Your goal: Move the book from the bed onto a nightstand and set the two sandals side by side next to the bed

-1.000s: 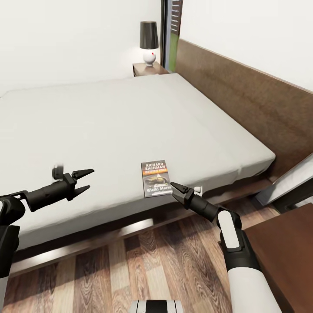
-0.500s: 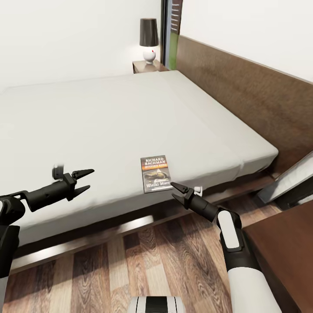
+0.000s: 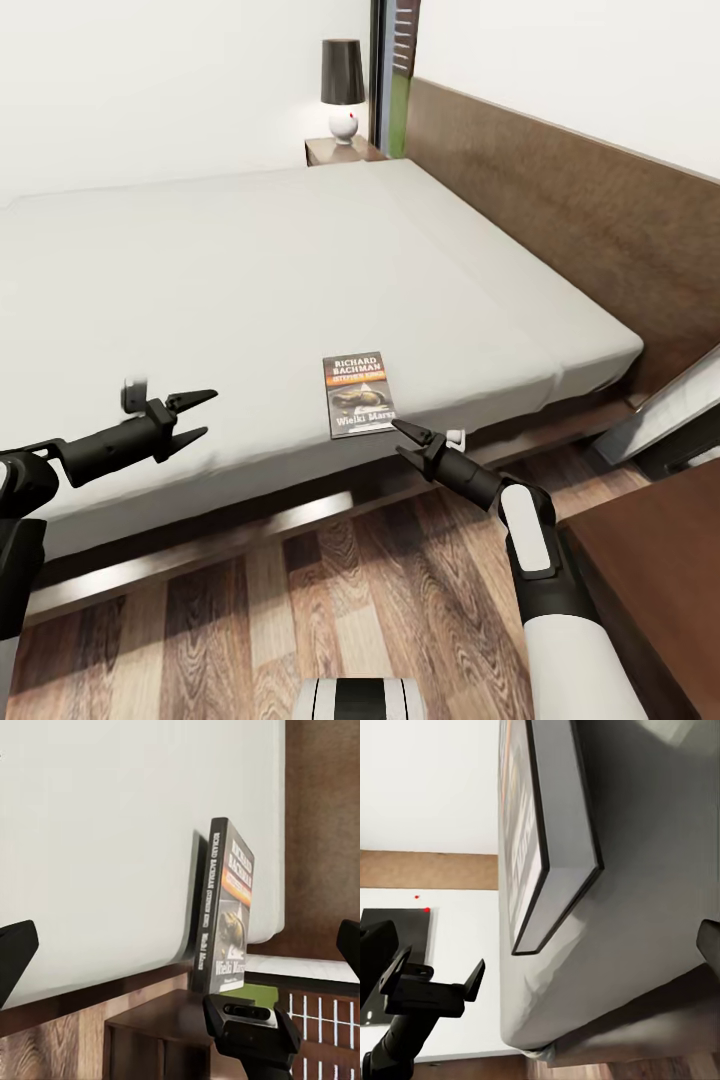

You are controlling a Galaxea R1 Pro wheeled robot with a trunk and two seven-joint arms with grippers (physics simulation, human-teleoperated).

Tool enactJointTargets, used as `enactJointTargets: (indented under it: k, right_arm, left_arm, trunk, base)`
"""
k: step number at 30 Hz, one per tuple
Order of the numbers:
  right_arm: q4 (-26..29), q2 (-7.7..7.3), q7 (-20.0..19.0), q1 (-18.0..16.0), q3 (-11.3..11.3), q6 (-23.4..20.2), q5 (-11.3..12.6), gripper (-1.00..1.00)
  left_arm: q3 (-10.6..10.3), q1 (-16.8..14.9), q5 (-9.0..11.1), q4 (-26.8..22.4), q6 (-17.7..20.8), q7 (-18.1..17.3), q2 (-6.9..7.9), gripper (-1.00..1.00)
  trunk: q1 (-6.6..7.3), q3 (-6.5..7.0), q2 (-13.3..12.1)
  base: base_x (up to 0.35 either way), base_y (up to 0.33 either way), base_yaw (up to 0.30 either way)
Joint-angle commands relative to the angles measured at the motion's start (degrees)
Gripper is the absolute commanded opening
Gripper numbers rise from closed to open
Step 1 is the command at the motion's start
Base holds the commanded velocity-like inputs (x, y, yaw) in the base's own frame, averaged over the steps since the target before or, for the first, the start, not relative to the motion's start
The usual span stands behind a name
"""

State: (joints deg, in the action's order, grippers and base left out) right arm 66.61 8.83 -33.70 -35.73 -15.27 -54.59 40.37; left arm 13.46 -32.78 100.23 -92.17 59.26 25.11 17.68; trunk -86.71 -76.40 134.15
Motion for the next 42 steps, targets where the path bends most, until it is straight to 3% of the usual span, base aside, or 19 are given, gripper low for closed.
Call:
enactJointTargets:
  k: [1, 13, 26, 42]
  right_arm:
    - [0.01, 0.04, -0.17, -0.05, -0.20, -0.34, -0.26, 1.00]
    - [0.56, -0.13, 3.14, -0.05, -0.57, -0.50, -0.15, 1.00]
    - [0.62, -0.20, 3.63, -0.05, -2.29, -0.40, -0.01, 1.00]
    - [-0.04, -0.04, 3.22, -0.05, -2.24, -0.27, 0.07, 1.00]
  left_arm:
    - [0.02, -0.03, 0.58, -0.01, 0.16, 0.60, 0.01, 1.00]
    - [0.06, -0.73, 0.67, -0.03, 0.34, 0.84, 0.50, 1.00]
    - [0.37, -3.34, 0.60, -0.03, 0.30, 1.18, 0.84, 1.00]
    - [0.25, -2.96, 0.53, -0.03, 0.48, 0.68, 0.71, 1.00]
  trunk:
    - [0.01, -0.01, 0.02]
    - [0.01, 0.90, 0.02]
    - [0.01, 1.94, 0.02]
    - [0.01, 2.11, 0.02]
  base:
    - [0.000, 0.000, 0.000]
    - [0.000, 0.000, 0.000]
    - [0.000, 0.000, 0.000]
    - [0.030, 0.038, 0.000]
